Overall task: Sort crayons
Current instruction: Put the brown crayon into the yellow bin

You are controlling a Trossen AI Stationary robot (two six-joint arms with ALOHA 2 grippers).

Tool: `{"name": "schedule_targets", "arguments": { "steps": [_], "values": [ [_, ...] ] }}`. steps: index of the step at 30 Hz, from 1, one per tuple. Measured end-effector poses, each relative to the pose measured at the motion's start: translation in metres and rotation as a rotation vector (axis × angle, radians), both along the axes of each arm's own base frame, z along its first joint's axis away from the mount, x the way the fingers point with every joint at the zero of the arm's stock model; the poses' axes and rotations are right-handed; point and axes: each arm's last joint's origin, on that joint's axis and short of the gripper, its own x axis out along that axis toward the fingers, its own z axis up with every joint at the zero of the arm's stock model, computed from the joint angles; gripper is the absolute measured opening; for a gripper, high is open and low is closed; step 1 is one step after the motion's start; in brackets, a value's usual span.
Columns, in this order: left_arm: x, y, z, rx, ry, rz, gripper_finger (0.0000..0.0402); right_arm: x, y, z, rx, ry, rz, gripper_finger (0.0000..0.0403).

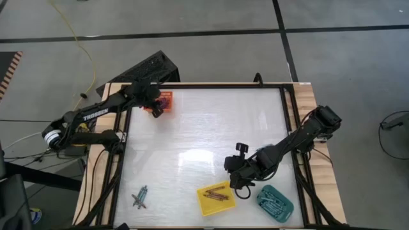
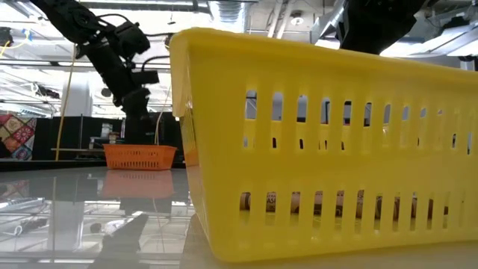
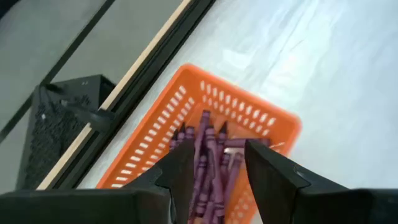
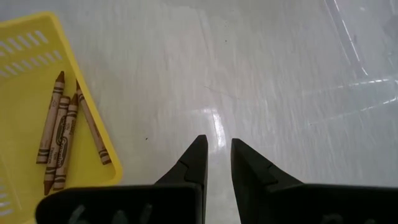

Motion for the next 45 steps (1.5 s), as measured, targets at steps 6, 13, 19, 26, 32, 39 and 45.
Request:
{"name": "schedule_targets", "arguments": {
  "steps": [6,13,19,26,32,39,45],
  "values": [
    [-0.002,-0.019,0.013,-0.019,-0.050,-0.052,0.0132,0.000,0.000,0.000,0.000,0.000,0.000,0.0064],
    [-0.008,-0.047,0.024,-0.055,-0.072,-0.115,0.0132,0.000,0.000,0.000,0.000,0.000,0.000,0.0064],
    [-0.014,-0.073,0.032,-0.094,-0.093,-0.173,0.0132,0.000,0.000,0.000,0.000,0.000,0.000,0.0064],
    [-0.022,-0.097,0.039,-0.112,-0.124,-0.237,0.0132,0.000,0.000,0.000,0.000,0.000,0.000,0.0064],
    [-0.026,-0.113,0.040,-0.160,-0.131,-0.281,0.0132,0.000,0.000,0.000,0.000,0.000,0.000,0.0064],
    [-0.022,-0.129,0.040,-0.204,-0.141,-0.363,0.0132,0.000,0.000,0.000,0.000,0.000,0.000,0.0064],
    [-0.020,-0.140,0.040,-0.216,-0.141,-0.399,0.0132,0.000,0.000,0.000,0.000,0.000,0.000,0.0064]
  ]
}}
